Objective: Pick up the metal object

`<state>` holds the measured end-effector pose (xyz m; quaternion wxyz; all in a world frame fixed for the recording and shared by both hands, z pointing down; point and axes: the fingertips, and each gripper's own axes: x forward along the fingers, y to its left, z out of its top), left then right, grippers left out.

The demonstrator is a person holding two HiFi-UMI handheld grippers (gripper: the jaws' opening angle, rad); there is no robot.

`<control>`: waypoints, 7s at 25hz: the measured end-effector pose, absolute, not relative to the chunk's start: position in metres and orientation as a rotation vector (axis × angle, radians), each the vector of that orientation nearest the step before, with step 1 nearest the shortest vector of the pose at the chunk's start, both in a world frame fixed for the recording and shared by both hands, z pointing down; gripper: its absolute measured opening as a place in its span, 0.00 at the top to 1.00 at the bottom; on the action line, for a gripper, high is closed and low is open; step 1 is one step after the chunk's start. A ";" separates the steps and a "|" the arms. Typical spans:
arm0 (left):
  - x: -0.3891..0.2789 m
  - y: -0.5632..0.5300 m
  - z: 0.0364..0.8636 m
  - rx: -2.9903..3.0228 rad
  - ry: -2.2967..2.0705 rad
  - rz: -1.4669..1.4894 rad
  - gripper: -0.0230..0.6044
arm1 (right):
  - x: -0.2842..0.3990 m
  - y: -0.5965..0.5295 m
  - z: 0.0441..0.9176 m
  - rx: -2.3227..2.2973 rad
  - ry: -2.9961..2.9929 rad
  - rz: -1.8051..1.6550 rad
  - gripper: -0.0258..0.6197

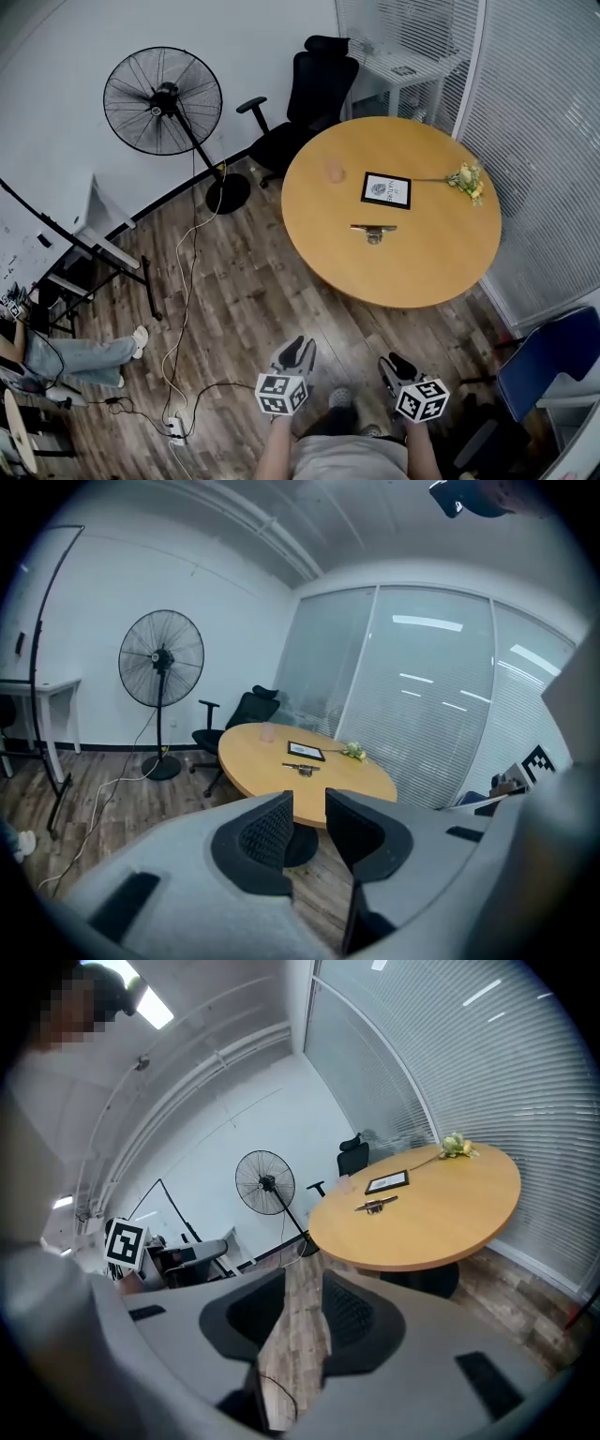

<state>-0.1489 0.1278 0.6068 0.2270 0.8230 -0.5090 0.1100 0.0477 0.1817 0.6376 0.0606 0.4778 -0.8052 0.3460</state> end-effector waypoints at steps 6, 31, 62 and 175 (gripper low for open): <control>-0.174 0.087 0.597 2.283 -1.387 0.295 0.79 | 0.028 0.144 0.627 1.478 -2.416 1.021 0.77; -0.190 0.010 0.611 2.267 -1.427 0.275 0.79 | 0.006 0.059 0.655 1.371 -2.367 0.979 0.77; -0.064 -0.224 0.602 2.441 -1.155 0.508 0.79 | 0.063 -0.236 0.663 0.951 -2.289 0.374 0.77; -0.058 -0.253 0.639 2.401 -1.142 0.535 0.84 | 0.030 -0.294 0.671 0.940 -2.279 0.286 0.96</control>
